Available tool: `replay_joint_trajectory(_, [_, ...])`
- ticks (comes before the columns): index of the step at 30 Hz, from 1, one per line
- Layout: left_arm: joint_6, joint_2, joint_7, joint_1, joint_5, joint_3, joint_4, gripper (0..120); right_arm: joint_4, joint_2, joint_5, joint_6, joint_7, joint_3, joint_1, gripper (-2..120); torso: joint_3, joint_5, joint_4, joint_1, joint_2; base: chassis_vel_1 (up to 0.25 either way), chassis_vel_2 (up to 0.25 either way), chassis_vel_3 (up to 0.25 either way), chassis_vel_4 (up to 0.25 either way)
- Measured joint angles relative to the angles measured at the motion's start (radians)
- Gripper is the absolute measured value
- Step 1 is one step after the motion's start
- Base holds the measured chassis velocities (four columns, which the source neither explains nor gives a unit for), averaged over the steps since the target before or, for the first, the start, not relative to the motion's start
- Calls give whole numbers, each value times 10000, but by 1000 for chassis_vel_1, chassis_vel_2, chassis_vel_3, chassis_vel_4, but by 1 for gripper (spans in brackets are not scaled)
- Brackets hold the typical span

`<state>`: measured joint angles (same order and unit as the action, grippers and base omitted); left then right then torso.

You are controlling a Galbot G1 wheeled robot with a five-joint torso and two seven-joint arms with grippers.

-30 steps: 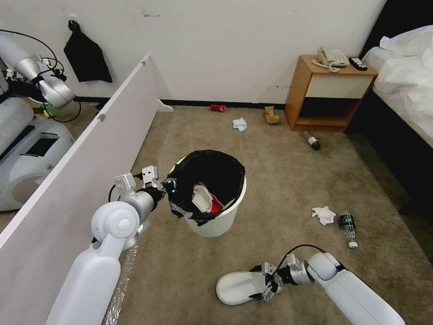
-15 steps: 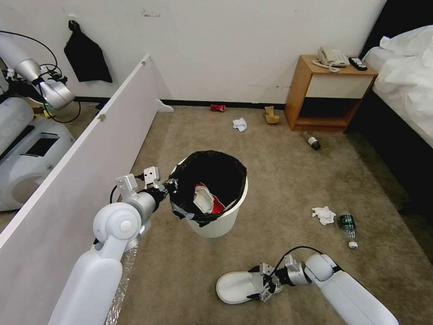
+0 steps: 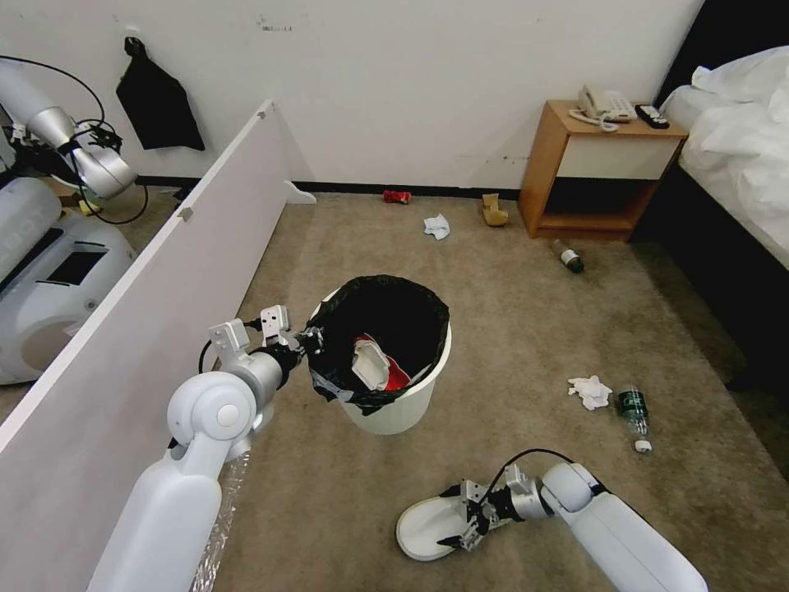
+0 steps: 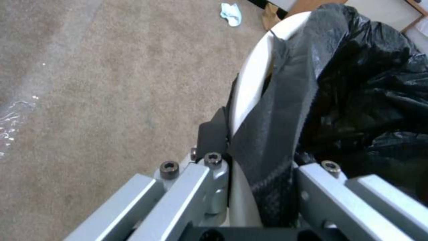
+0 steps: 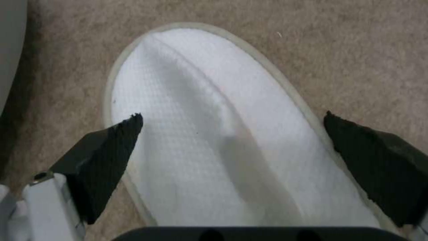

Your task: Pick up the trash bin and place the garbage on the floor into it.

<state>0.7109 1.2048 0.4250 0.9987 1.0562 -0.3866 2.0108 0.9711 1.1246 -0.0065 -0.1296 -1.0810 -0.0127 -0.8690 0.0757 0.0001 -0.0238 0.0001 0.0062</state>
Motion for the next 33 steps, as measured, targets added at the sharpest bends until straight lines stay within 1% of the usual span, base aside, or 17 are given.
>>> replay_joint_trajectory(7, [-6, -38, -5, 6, -2, -36, 22, 4, -6, 16, -16, 0, -5, 24, -2, 100, 0, -1, 0, 0, 0, 0, 0, 0, 0])
replay_joint_trajectory(9, [-13, -48, -6, 12, -4, -42, 22, 4, -5, -11, -10, 12, -25, 44, -3, 96, 0, 0, 0, 0, 0, 0, 0, 0, 0])
replay_joint_trajectory(10, [-20, -58, -6, 14, -5, -43, 22, 4, 41, -80, 23, 50, -64, 58, -5, 89, 0, -1, -1, 0, 0, 0, 0, 0, 0])
replay_joint_trajectory(11, [-20, -58, -6, 14, -5, -43, 22, 4, 41, -80, 23, 50, -64, 58, -5, 89, 0, -1, -1, 0, 0, 0, 0, 0, 0])
replay_joint_trajectory(13, [-28, -63, -6, 14, -5, -45, 22, 4, 99, -139, 64, 84, -100, 87, 0, 81, 0, -1, -1, 0, 0, 0, 0, 0, 0])
replay_joint_trajectory(14, [-28, -63, -6, 14, -5, -45, 22, 4, 99, -139, 64, 84, -100, 87, 0, 81, 0, -1, -1, 0, 0, 0, 0, 0, 0])
replay_joint_trajectory(16, [-40, -42, -6, 13, -11, -46, 22, 4, 101, -141, 87, 88, -104, 133, 2, 70, 0, 0, -1, 0, 0, 0, 0, 0, 0])
replay_joint_trajectory(17, [-40, -42, -6, 13, -11, -46, 22, 4, 101, -141, 87, 88, -104, 133, 2, 70, 0, 0, -1, 0, 0, 0, 0, 0, 0])
replay_joint_trajectory(19, [-46, -39, -7, 19, -26, -47, 20, 4, 109, -146, 112, 84, -104, 184, -40, 58, 0, -1, 0, -1, 0, 0, 0, 0, 0])
replay_joint_trajectory(20, [-46, -39, -7, 19, -26, -47, 20, 4, 109, -146, 112, 84, -104, 184, -40, 58, 0, -1, 0, -1, 0, 0, 0, 0, 0])
replay_joint_trajectory(21, [-48, -40, -7, 19, -28, -47, 19, 4, 122, -158, 132, 81, -103, 197, -64, 51, 0, -1, -1, 0, 0, 0, 0, 0, 0])
replay_joint_trajectory(22, [-48, -40, -7, 19, -28, -47, 19, 4, 122, -158, 132, 81, -103, 197, -64, 51, 0, -1, -1, 0, 0, 0, 0, 0, 0])
replay_joint_trajectory(25, [-53, -39, -7, -1, -28, -50, 19, 4, 159, -208, 184, 75, -102, 218, -70, 35, 0, 0, 0, 0, 0, 0, 0, 0, 0])
replay_joint_trajectory(28, [-55, -32, -6, -6, -29, -49, 19, 4, 167, -224, 193, 76, -103, 219, -67, 31, 0, -1, 0, 0, 0, 0, 0, 0, 0])
replay_joint_trajectory(30, [-59, -11, -2, -15, -37, -41, 7, 4, 191, -292, 243, 75, -105, 232, -36, 17, 0, -1, -1, 0, 0, 0, 0, 0, 0])
replay_joint_trajectory(31, [-59, -11, -2, -15, -37, -41, 7, 4, 191, -292, 243, 75, -105, 232, -36, 17, 0, -1, -1, 0, 0, 0, 0, 0, 0])
replay_joint_trajectory(33, [-64, -11, 1, -38, -45, -36, -17, 4, 206, -363, 277, 75, -105, 270, -29, 7, 0, 0, 0, 0, 0, 0, 0, 0, 0])
